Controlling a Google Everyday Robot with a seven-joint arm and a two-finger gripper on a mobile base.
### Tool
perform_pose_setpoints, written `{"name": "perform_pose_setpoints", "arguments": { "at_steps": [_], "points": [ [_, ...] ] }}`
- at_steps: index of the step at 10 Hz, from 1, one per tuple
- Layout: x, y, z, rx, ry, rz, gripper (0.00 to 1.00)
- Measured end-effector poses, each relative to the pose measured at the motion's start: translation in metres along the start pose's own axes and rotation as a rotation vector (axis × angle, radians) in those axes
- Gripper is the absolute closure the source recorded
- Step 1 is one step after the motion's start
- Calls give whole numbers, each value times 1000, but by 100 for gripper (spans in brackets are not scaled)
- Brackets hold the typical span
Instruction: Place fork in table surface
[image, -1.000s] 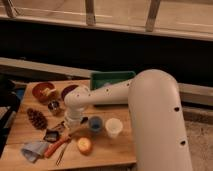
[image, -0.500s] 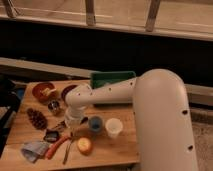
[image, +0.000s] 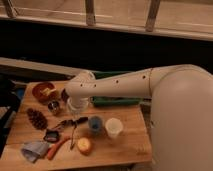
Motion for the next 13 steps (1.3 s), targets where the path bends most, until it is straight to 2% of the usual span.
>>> {"name": "perform_pose_setpoints", "arguments": {
  "at_steps": [1,3,5,6,8,11,12,13],
  "points": [
    [-2,-2,-13,24,-13,3,100],
    [-6,-10,-49,95,-55,10,100],
    [-9,-17,-73,152,-92,15,100],
    [-10,-18,-79,169,-102,14,100],
    [-9,-17,-78,175,-102,10,100],
    [-6,-12,-52,139,-72,2,100],
    [-4,-7,-36,110,-51,-3,100],
    [-2,-6,-28,97,-39,-4,100]
  ]
}}
